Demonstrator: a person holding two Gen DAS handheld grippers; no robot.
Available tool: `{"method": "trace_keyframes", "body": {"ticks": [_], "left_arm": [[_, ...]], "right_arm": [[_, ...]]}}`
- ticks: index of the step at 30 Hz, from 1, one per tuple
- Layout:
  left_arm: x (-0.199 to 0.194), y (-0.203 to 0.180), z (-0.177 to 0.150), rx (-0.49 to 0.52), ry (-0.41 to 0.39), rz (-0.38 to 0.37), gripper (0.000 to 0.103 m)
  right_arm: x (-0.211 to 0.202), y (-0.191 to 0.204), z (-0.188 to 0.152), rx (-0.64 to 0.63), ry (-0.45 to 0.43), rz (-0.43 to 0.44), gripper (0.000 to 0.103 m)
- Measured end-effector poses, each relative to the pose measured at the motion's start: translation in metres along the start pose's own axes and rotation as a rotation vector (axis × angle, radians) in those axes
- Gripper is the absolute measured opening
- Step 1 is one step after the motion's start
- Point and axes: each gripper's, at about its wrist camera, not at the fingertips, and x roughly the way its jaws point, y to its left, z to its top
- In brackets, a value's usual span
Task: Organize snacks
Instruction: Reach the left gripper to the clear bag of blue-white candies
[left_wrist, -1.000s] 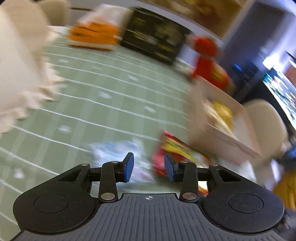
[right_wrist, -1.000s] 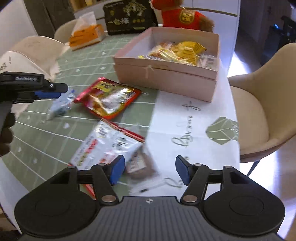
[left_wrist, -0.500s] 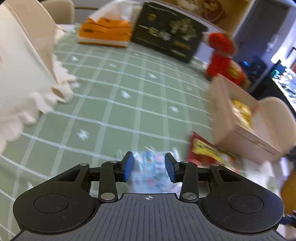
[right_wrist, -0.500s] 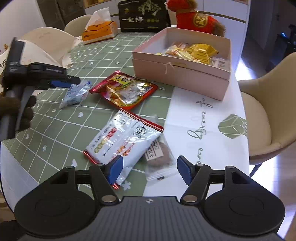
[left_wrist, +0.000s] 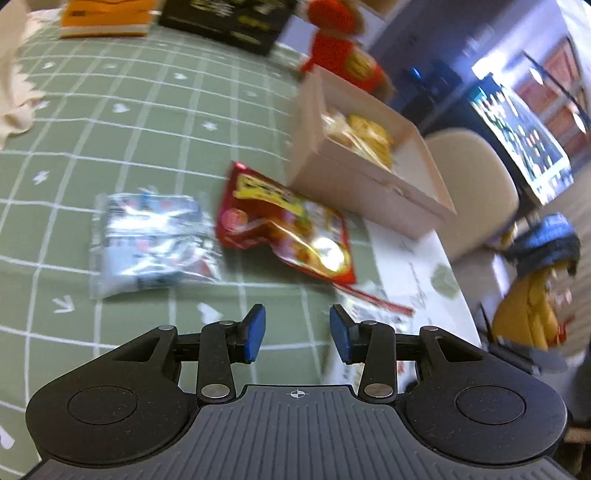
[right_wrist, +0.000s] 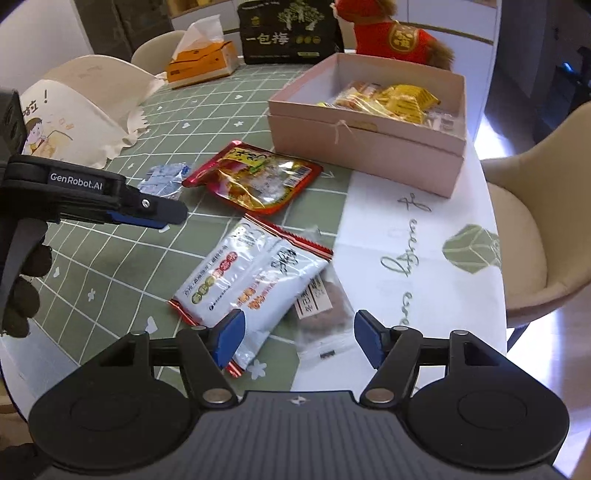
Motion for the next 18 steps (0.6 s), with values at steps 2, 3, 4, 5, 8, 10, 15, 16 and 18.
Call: {"method": "trace_keyframes", "body": {"ticks": [2, 3, 4, 5, 8, 10, 15, 16, 18], "left_arm": [[0.005, -0.011, -0.003, 0.041, 0.028, -0.018, 0.043], [0.008, -0.016, -0.006, 0.060, 0.042, -0.028, 0.043], [0.010, -0.021, -0.009, 0.077, 0.050, -0.035, 0.043], [0.012, -0.026, -0.012, 0.090, 0.053, -0.038, 0.043], [0.017, -0.036, -0.018, 0.104, 0.061, -0.049, 0.043], [0.015, -0.038, -0.019, 0.119, 0.052, -0.053, 0.043], [-0.005, -0.008, 0.016, 0.111, -0.091, 0.078, 0.043], [-0.007, 0.003, 0.025, 0.092, -0.128, 0.132, 0.043], [-0.007, 0.037, 0.045, 0.006, -0.178, 0.253, 0.043]], "right_arm": [[0.005, 0.002, 0.003, -0.014, -0.007, -0.038, 0.066], [0.005, 0.001, 0.004, -0.016, -0.011, -0.048, 0.066], [0.004, -0.001, 0.005, -0.016, -0.018, -0.052, 0.066], [0.002, -0.003, 0.005, -0.012, -0.026, -0.056, 0.066], [-0.002, -0.013, 0.004, -0.008, -0.036, -0.086, 0.066], [-0.003, -0.019, 0.002, -0.010, -0.028, -0.112, 0.066], [-0.008, -0.028, -0.006, 0.029, -0.016, -0.094, 0.066], [-0.007, -0.027, -0.007, 0.032, -0.014, -0.094, 0.066], [-0.005, -0.025, -0.010, 0.042, -0.003, -0.086, 0.066]]}}
